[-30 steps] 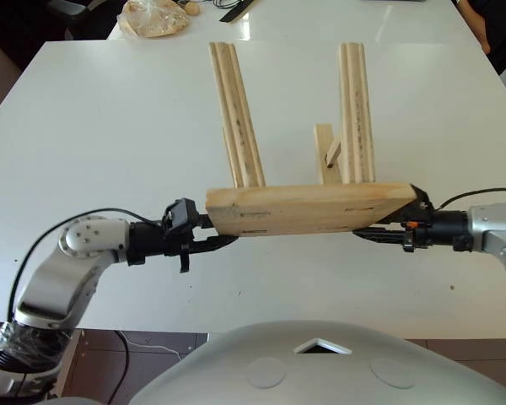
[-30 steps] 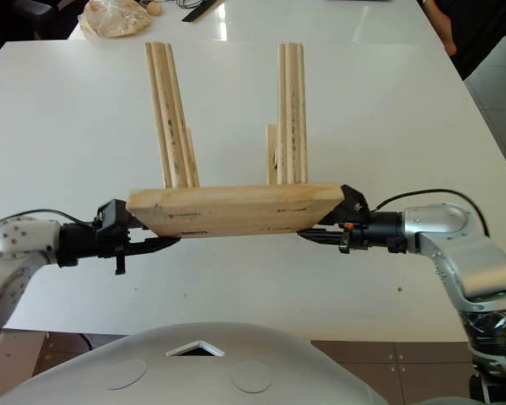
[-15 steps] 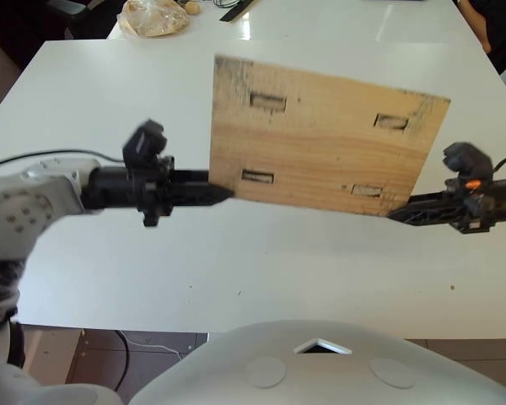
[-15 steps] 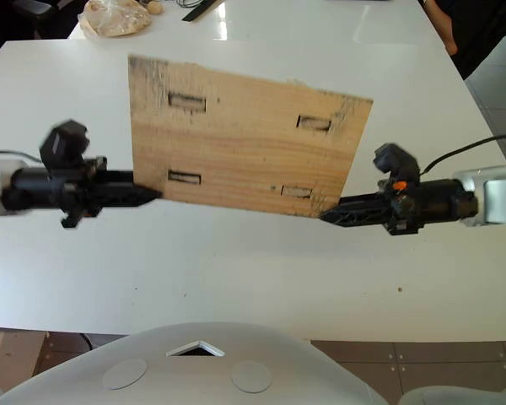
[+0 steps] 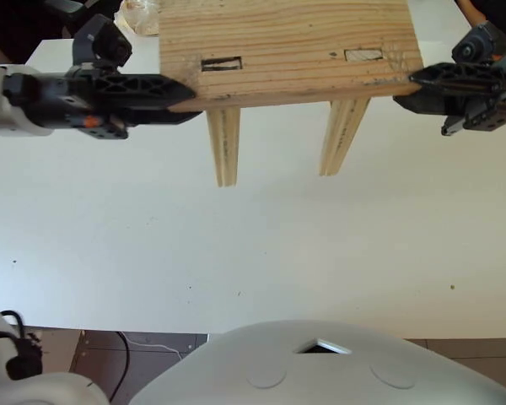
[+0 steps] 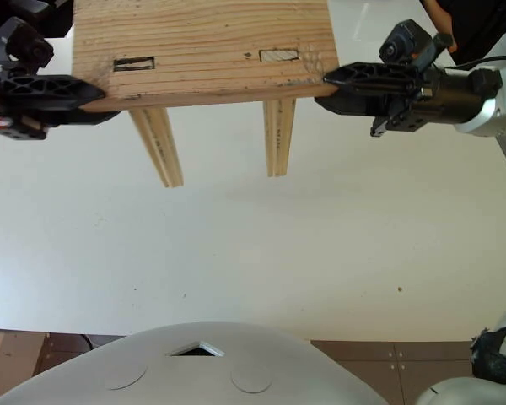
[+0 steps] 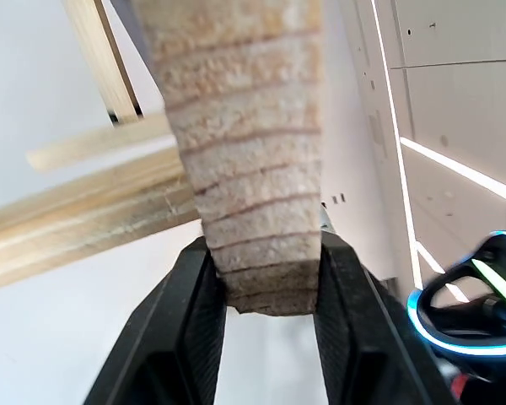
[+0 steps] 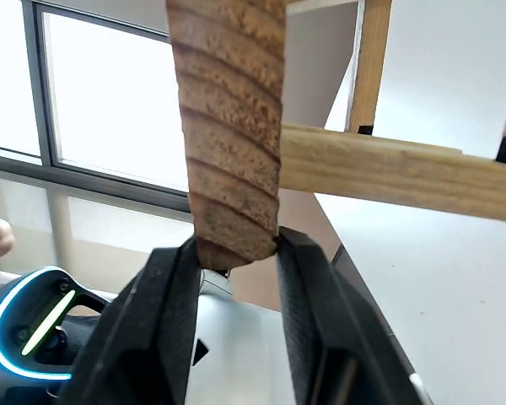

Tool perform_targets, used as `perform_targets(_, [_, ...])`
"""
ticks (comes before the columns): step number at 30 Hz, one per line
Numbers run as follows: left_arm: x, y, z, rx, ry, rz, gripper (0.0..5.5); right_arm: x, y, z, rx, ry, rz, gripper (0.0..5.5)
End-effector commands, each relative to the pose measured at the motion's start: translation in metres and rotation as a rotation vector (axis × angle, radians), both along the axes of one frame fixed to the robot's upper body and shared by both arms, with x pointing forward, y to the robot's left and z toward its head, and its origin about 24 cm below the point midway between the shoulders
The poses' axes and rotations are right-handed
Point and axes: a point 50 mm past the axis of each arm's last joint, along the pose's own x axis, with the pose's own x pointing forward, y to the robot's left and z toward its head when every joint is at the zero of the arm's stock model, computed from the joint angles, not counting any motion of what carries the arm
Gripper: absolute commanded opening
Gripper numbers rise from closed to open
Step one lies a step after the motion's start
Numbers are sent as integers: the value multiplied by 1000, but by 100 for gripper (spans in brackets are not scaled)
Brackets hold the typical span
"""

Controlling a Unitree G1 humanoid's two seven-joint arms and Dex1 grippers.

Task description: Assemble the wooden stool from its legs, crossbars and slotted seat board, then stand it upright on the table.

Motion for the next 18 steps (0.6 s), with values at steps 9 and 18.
perform_targets(9, [46,-31,-91,128,80,414,136,28,20,-68,110,285,-173,127])
perform_targets(18, [21,-34,-112,288,6,606,217,-2,47,-94,-366,-146,-520,161])
